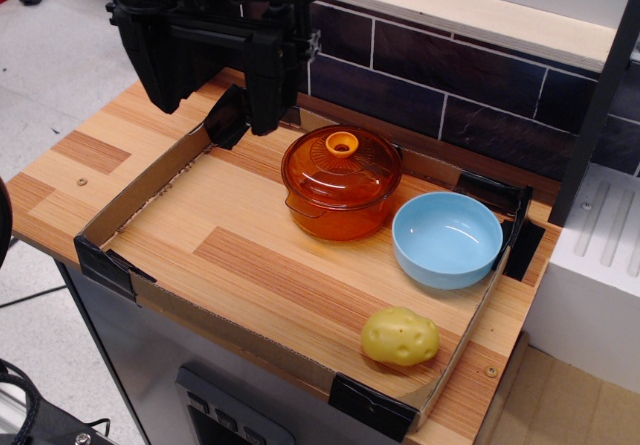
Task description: Take lid off pot
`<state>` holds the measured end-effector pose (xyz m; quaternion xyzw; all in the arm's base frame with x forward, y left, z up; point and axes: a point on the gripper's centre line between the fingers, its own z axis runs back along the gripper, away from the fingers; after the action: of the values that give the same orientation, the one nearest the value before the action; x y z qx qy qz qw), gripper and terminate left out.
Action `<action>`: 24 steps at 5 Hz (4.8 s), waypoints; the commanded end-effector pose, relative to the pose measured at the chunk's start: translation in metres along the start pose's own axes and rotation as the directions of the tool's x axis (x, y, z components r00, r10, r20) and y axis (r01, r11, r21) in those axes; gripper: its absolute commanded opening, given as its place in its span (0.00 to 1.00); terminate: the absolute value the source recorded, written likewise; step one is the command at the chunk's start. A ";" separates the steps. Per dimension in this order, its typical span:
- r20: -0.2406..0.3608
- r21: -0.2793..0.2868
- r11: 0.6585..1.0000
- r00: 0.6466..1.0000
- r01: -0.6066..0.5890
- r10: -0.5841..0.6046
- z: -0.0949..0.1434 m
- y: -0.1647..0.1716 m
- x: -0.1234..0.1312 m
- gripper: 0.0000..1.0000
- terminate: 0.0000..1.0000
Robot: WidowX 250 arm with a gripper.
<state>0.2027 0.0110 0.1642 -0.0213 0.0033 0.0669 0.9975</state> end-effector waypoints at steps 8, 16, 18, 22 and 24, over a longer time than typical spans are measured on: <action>0.022 -0.026 0.999 0.999 -0.038 0.039 -0.077 -0.026 0.108 1.00 0.00; 0.050 -0.015 0.998 0.997 -0.055 0.056 -0.084 -0.016 0.109 0.00 0.00; 0.117 -0.061 0.997 0.991 -0.054 0.061 -0.048 -0.008 0.101 0.00 0.00; 0.047 -0.061 0.998 0.998 0.036 -0.033 -0.054 0.054 0.052 0.00 0.00; 0.058 -0.019 0.997 0.996 0.073 -0.071 -0.076 0.080 0.048 0.00 0.00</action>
<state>0.2358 0.0878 0.0754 -0.0343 -0.0116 0.0347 0.9987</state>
